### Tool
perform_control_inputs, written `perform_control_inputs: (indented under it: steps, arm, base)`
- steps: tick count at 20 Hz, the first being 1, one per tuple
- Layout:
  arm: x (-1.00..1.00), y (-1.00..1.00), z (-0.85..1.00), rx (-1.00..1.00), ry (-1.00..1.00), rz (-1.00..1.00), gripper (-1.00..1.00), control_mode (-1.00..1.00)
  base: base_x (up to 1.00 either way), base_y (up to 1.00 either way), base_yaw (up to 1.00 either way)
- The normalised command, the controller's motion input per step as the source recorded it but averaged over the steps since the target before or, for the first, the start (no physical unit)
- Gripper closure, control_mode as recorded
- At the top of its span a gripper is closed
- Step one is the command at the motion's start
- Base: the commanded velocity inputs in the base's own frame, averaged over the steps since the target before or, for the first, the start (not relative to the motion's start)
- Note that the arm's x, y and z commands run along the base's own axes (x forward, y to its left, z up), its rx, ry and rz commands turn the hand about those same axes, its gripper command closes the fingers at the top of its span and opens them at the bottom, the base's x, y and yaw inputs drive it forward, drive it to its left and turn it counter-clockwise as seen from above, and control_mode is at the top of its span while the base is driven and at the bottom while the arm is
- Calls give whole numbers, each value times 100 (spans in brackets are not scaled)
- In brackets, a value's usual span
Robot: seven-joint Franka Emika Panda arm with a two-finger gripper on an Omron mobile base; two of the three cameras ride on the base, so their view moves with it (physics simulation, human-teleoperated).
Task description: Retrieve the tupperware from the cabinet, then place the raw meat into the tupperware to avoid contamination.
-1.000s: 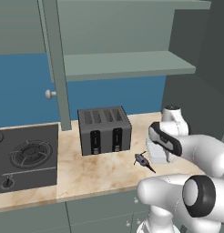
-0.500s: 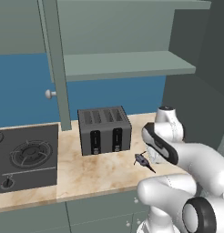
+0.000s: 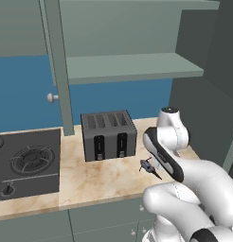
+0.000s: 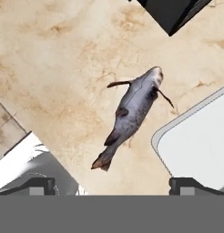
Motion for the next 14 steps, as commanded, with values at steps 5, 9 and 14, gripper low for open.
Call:
perform_control_inputs:
  steps: [5,9,14]
  arm:
    - [0,25,10,0,-4,-16,-100,-100]
    - [-2,7,-8,1,0,-4,-100,-100]
    - [8,0,-4,0,2,0,-100,-100]
  base:
    - [0,0,0]
    - [0,0,0]
    - [0,0,0]
